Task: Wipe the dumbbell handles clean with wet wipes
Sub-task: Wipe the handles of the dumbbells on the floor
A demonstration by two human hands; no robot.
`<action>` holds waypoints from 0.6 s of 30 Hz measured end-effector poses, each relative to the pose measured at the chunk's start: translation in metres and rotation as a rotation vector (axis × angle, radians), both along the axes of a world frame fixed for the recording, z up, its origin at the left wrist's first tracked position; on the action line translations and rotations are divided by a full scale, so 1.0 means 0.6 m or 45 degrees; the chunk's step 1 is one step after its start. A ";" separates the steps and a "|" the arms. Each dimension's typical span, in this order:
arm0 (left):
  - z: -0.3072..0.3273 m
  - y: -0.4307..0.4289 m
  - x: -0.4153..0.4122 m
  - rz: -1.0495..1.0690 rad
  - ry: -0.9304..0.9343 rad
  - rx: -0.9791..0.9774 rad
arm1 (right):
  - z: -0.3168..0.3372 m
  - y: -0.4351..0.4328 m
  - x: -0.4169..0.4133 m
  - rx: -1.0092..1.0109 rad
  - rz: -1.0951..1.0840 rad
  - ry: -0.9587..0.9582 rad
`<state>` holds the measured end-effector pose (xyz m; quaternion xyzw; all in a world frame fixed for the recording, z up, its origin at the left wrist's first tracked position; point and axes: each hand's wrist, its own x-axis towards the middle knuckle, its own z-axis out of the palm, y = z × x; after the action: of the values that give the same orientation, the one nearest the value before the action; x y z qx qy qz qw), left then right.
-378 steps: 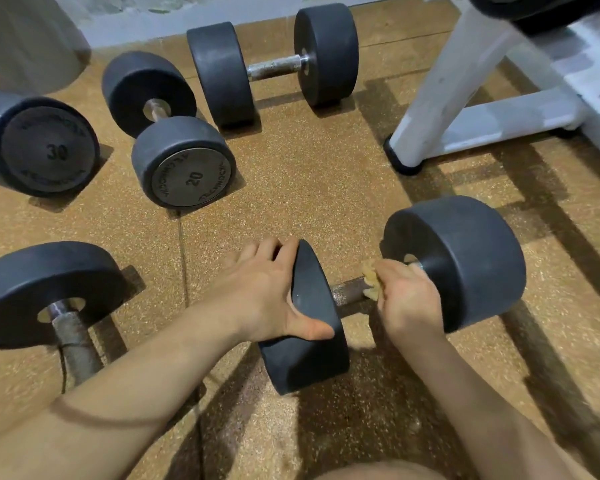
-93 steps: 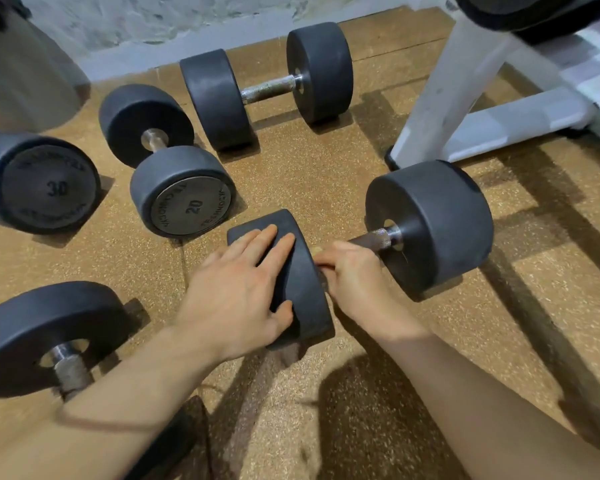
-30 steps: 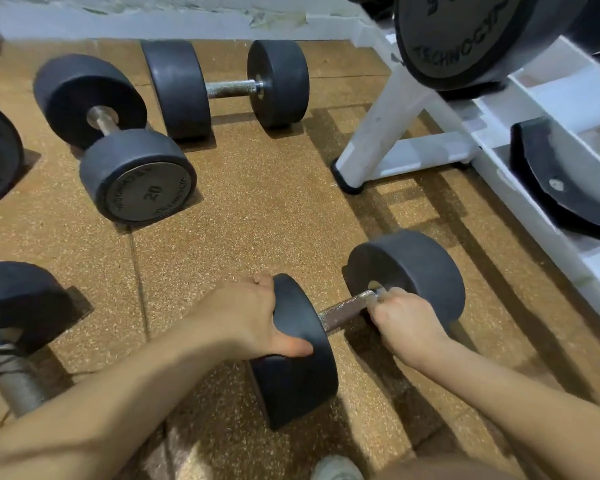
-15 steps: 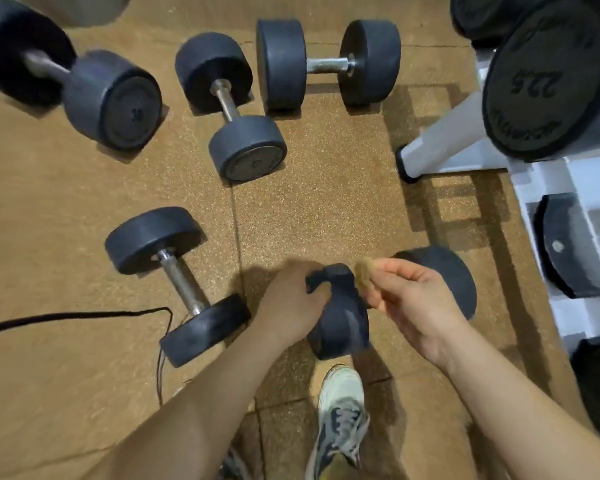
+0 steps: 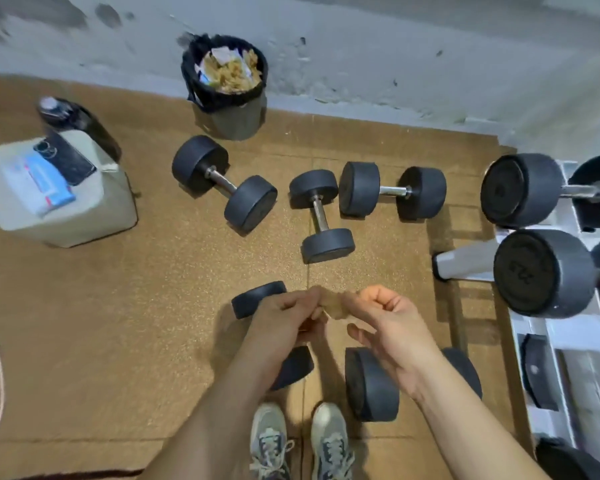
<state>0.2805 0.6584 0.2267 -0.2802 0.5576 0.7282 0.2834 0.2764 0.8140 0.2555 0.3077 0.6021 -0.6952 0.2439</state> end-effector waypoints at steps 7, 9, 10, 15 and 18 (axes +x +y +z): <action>0.005 -0.082 -0.075 0.298 -0.011 -0.050 | 0.024 -0.019 -0.093 0.033 -0.150 0.053; 0.003 -0.091 -0.100 0.237 -0.007 -0.068 | 0.016 -0.024 -0.122 0.085 -0.128 0.055; -0.001 -0.093 -0.115 0.237 -0.009 -0.055 | 0.010 -0.024 -0.138 0.111 -0.105 0.049; -0.047 -0.098 -0.223 0.226 -0.014 -0.103 | -0.046 0.002 -0.240 0.149 0.041 -0.033; -0.105 -0.092 -0.305 0.092 0.015 -0.344 | -0.102 0.039 -0.321 0.140 -0.034 -0.110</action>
<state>0.0978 0.6033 0.1638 -0.3314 0.6418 0.6579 0.2133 0.0838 0.8376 0.1946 0.3582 0.6242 -0.6504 0.2430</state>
